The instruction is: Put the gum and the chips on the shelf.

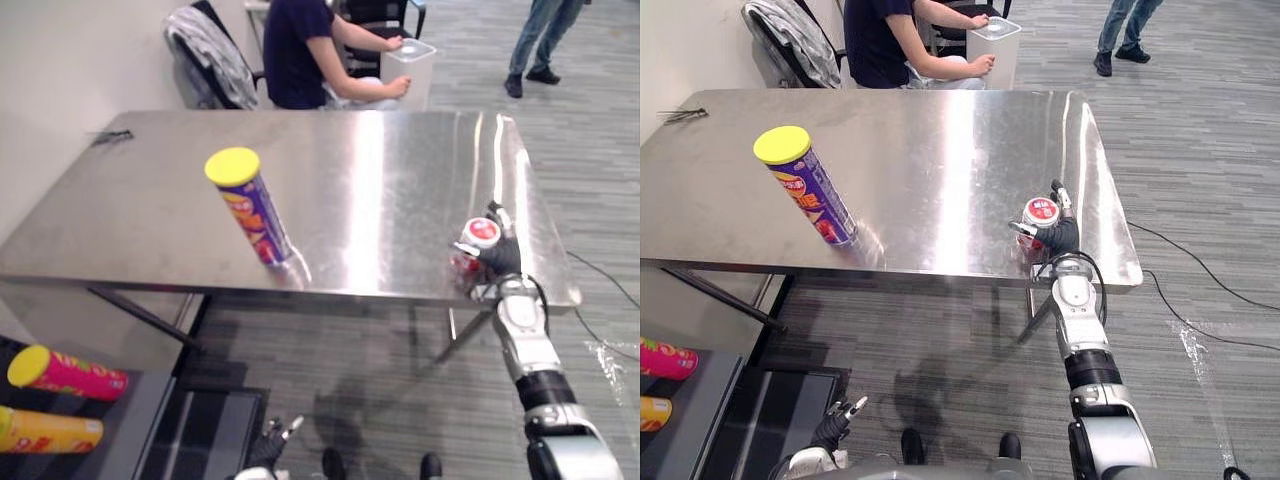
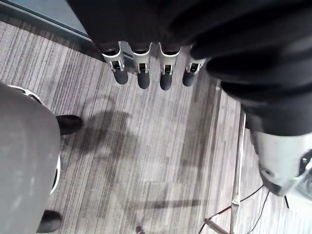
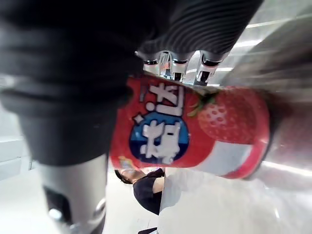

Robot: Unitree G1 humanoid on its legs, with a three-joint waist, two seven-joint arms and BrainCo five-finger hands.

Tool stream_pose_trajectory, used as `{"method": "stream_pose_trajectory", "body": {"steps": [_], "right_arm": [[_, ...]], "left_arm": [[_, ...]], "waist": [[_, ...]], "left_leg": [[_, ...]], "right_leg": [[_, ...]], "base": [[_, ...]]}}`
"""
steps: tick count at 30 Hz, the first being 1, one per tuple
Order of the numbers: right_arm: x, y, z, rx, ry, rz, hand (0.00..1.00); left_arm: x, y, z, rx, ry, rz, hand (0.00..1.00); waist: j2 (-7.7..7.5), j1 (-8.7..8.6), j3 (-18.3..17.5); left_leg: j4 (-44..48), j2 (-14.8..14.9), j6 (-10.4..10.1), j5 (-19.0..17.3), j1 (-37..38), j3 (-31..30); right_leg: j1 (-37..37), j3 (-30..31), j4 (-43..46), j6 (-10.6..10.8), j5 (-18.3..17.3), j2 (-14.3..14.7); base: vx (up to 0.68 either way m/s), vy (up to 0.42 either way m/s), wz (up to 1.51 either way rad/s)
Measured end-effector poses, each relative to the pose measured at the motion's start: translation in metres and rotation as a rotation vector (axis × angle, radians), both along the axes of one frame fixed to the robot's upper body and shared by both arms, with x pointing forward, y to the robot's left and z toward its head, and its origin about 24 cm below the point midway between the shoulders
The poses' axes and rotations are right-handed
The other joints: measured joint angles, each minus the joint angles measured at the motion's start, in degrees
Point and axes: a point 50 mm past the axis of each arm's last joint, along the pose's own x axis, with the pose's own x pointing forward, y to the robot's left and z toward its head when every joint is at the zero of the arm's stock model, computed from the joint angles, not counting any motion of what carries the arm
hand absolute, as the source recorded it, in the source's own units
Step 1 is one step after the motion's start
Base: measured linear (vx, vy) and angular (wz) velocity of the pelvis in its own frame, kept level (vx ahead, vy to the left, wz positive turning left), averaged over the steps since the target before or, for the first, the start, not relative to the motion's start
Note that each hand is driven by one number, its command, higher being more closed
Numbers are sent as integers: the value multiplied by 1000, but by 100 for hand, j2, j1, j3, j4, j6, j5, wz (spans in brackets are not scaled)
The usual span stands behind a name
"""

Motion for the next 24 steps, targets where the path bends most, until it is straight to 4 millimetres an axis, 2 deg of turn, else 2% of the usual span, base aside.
{"method": "stream_pose_trajectory", "body": {"steps": [1,2,8,16,24], "right_arm": [[1,1,2,8,-8,-4,0],[2,2,4,11,-14,-2,100],[5,4,7,13,-26,2,100],[5,27,8,14,-34,82,100],[-11,38,6,23,-59,136,100]], "left_arm": [[0,0,0,0,-2,0,0],[1,0,0,1,-2,0,0],[3,0,1,5,-6,2,0],[5,0,2,9,-10,6,0],[6,0,2,12,-11,8,0]], "waist": [[7,-1,23],[12,-1,29],[13,2,85],[-20,6,141],[-29,4,154]], "left_leg": [[0,0,0,0,-10,1],[-1,-1,0,0,-15,5],[-2,2,-1,0,-37,10],[-4,27,-4,-2,-37,18],[-3,40,-14,-8,-27,39]], "right_leg": [[-10,1,0,0,0,0],[-18,4,0,0,0,0],[-32,4,-7,0,1,7],[-28,3,-9,0,1,6],[-3,4,-16,0,1,12]], "base": [[0,0,0],[0,0,0],[0,0,0],[0,0,0],[0,0,0]]}}
